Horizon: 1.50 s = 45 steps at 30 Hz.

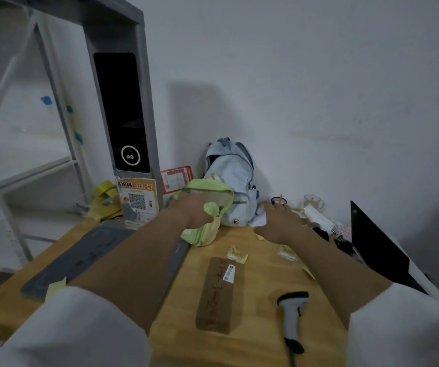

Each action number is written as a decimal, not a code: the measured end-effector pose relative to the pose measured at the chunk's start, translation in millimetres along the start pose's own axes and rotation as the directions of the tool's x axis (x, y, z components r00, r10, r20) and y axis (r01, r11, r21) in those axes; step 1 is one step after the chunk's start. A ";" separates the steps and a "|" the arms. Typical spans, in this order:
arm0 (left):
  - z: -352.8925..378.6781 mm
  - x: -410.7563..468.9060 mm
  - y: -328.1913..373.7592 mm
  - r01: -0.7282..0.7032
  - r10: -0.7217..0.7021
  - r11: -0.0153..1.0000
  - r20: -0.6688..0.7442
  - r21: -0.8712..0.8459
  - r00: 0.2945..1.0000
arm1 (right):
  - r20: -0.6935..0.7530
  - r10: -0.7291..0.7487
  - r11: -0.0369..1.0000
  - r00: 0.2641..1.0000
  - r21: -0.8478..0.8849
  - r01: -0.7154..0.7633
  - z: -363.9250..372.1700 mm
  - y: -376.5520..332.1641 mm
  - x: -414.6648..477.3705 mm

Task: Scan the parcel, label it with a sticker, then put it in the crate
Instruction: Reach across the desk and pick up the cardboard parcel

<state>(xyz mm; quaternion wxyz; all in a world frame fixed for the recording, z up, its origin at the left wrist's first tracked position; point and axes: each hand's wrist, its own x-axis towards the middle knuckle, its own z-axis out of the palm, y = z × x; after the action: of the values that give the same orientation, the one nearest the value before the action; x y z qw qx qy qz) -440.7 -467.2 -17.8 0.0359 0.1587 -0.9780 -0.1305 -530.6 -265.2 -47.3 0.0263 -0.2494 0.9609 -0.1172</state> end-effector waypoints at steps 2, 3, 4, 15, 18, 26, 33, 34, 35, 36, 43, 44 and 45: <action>0.3 18.5 1.9 -0.028 0.027 0.999 -0.023 -0.040 0.999 | -0.014 0.006 1.000 1.000 -0.011 -0.007 2.1 -0.6 12.8; 1.5 27.8 2.7 -0.048 0.047 0.998 -0.022 -0.048 0.999 | -0.022 0.011 1.000 1.000 -0.015 -0.011 3.5 -0.7 19.5; 3.6 36.0 3.4 -0.063 0.063 0.997 -0.002 -0.046 0.998 | -0.027 0.015 1.000 1.000 -0.020 -0.016 5.4 -0.5 26.4; 78.0 108.6 -28.3 -0.069 0.078 0.997 0.295 -0.041 0.952 | 0.114 0.189 0.982 0.975 -0.005 -0.190 47.2 6.0 87.8; 111.5 123.9 -37.5 -0.061 0.105 0.989 0.367 -0.131 0.924 | 0.114 0.238 0.970 0.965 0.031 -0.243 65.4 0.8 103.4; 194.8 146.4 -56.2 -0.073 0.148 0.985 0.549 -0.157 0.822 | 0.268 0.364 0.916 0.892 0.067 -0.395 137.5 7.0 123.6; 239.0 154.6 -59.5 -0.020 0.188 0.953 0.541 -0.301 0.820 | 0.406 0.414 0.851 0.815 0.144 -0.504 195.9 25.3 133.9; 247.2 154.4 -60.1 0.013 0.173 0.946 0.539 -0.324 0.824 | 0.427 0.405 0.838 0.808 0.181 -0.515 204.1 26.2 135.6; 254.2 153.7 -60.5 0.081 0.135 0.933 0.552 -0.350 0.823 | 0.443 0.398 0.825 0.803 0.211 -0.525 212.2 26.9 136.9; 261.7 152.0 -61.0 0.148 0.096 0.921 0.579 -0.359 0.809 | 0.458 0.395 0.811 0.796 0.233 -0.537 220.4 27.5 137.6; 297.8 132.0 -62.0 0.108 -0.007 0.986 0.610 -0.128 0.793 | 0.675 0.358 0.696 0.645 0.267 -0.666 268.3 27.3 133.2; 302.9 131.0 -61.7 0.138 -0.031 0.983 0.624 -0.124 0.781 | 0.706 0.349 0.670 0.617 0.272 -0.691 273.1 26.6 133.0; 308.7 130.1 -62.0 0.166 -0.049 0.979 0.642 -0.122 0.765 | 0.728 0.347 0.639 0.591 0.277 -0.717 277.3 25.7 132.1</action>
<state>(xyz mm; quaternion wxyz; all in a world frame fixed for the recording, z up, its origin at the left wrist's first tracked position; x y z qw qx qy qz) -579.7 -490.2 -328.0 -0.2907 0.1574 -0.9067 -0.2619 -628.0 -366.4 -321.7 0.4422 0.0613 0.8487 -0.2835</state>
